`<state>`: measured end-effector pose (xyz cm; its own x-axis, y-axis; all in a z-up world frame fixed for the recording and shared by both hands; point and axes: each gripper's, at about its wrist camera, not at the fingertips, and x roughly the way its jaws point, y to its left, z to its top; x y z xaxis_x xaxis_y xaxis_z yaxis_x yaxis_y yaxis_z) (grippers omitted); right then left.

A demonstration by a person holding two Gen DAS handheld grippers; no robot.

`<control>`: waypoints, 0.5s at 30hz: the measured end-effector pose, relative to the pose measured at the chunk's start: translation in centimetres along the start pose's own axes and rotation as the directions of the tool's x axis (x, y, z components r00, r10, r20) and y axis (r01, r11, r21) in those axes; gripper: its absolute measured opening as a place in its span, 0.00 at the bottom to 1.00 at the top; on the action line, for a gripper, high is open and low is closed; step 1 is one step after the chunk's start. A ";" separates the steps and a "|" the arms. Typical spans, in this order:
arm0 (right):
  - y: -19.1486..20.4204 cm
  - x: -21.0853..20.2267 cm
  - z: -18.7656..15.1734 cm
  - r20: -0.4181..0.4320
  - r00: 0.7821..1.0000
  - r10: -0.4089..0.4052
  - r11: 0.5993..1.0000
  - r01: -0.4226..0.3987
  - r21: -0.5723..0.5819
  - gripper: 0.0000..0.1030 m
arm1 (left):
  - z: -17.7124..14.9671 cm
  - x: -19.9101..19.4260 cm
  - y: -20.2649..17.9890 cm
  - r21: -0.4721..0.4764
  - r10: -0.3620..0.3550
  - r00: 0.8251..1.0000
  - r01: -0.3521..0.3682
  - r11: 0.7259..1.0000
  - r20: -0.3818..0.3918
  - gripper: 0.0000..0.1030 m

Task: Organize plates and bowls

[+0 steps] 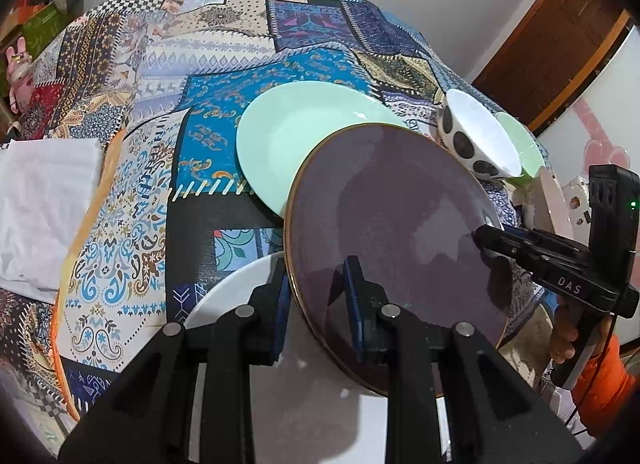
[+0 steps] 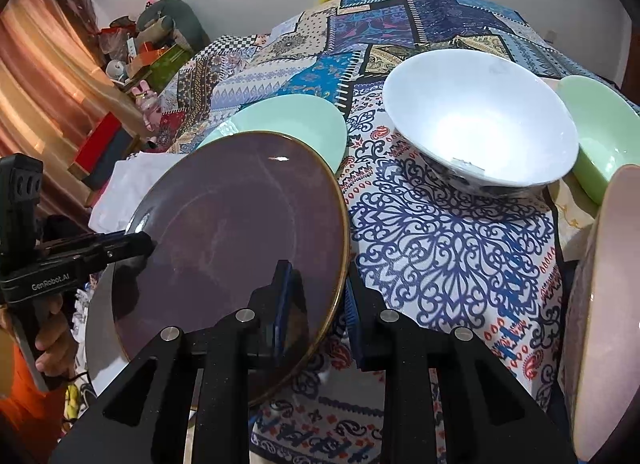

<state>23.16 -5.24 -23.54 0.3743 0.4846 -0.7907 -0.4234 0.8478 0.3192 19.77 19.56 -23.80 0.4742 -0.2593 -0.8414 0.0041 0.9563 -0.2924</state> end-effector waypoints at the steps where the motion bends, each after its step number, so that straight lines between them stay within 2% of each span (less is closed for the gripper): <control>1: 0.0 -0.1 0.0 0.002 1.000 -0.002 1.000 0.002 0.000 0.22 | -0.1 -0.2 -0.1 -0.002 -0.002 1.000 0.002 1.000 0.001 0.24; 15: -0.6 -2.9 -1.3 0.028 1.000 0.003 1.000 -0.003 0.002 0.22 | -1.8 -1.8 -2.7 0.000 -0.012 1.000 0.012 1.000 0.018 0.24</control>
<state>21.27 -7.41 -22.13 0.3961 0.4925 -0.7749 -0.4229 0.8470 0.3221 17.35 17.22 -22.30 0.4896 -0.2686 -0.8295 0.0103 0.9531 -0.3026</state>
